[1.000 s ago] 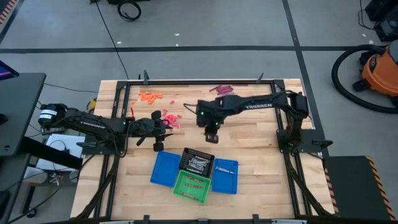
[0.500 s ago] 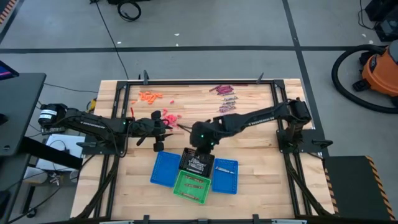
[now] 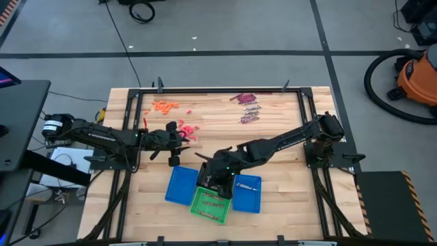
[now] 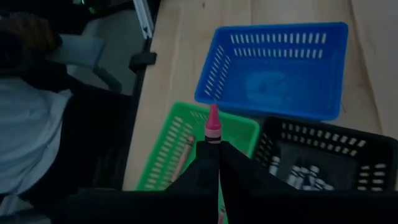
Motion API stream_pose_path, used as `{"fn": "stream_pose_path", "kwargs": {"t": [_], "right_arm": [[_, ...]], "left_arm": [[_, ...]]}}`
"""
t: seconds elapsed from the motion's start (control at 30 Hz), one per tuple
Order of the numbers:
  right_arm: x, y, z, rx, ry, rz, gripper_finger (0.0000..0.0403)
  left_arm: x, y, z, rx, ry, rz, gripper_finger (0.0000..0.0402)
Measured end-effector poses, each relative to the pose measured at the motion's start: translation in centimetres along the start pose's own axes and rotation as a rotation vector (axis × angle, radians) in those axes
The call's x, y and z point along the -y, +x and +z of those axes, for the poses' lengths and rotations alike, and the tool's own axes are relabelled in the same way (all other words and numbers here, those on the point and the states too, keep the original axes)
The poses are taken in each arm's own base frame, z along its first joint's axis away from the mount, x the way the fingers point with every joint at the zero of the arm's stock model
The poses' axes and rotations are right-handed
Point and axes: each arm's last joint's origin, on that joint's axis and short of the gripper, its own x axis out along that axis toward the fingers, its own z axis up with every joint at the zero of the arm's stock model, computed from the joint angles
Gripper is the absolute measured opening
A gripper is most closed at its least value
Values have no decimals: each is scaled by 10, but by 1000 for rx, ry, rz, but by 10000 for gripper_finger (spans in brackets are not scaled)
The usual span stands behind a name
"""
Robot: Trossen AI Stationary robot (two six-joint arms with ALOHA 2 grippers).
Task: Sort crayons
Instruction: Put the pink crayon into the green bin
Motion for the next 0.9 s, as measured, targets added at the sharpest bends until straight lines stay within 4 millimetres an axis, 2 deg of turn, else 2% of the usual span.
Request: {"fn": "stream_pose_path", "kwargs": {"t": [0.27,0.53,0.9], "right_arm": [[-14,9,-13,42,2,0,13],[-9,22,-36,54,66,-17,13],[-11,34,-54,110,114,-43,13]], "left_arm": [[0,0,0,0,0,0,141],[0,0,0,0,0,0,141],[0,0,0,1,1,0,141]]}}
